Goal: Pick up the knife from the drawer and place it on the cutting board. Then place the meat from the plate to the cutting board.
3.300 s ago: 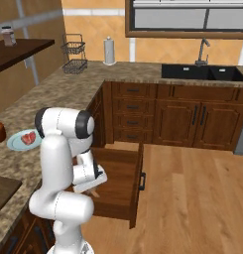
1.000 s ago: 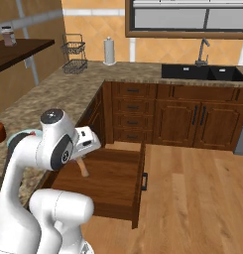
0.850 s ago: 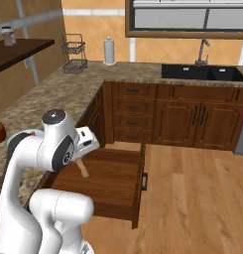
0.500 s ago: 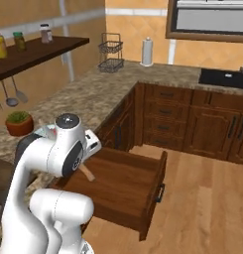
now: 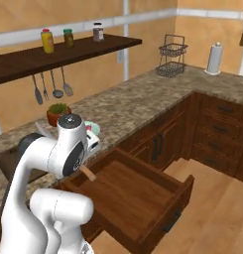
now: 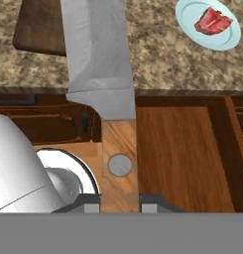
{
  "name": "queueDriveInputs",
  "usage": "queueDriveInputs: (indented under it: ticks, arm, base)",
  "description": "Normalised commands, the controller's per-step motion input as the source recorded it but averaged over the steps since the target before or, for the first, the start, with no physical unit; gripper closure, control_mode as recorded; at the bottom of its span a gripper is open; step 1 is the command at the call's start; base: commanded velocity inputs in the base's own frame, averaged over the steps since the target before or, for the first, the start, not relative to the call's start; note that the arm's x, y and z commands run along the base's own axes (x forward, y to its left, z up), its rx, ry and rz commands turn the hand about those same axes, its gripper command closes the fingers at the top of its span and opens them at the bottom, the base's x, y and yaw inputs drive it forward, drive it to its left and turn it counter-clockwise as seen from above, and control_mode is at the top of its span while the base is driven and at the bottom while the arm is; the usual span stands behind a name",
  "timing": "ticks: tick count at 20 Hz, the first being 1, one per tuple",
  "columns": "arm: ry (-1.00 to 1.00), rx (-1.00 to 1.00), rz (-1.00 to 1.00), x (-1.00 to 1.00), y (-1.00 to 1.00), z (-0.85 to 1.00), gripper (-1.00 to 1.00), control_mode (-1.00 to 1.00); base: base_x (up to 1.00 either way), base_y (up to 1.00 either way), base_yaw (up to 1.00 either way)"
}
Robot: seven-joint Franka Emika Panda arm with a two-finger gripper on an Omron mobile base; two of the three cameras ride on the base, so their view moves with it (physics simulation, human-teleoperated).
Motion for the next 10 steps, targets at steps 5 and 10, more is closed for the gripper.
queueDriveInputs:
  ticks: [5,10]
  arm:
    - [0.00,0.00,0.00,0.00,0.00,0.00,1.00,1.00]
    - [0.00,0.00,0.00,0.00,0.00,0.00,1.00,1.00]
  base:
    - [-0.11,0.18,0.65]
    - [0.14,0.62,0.28]
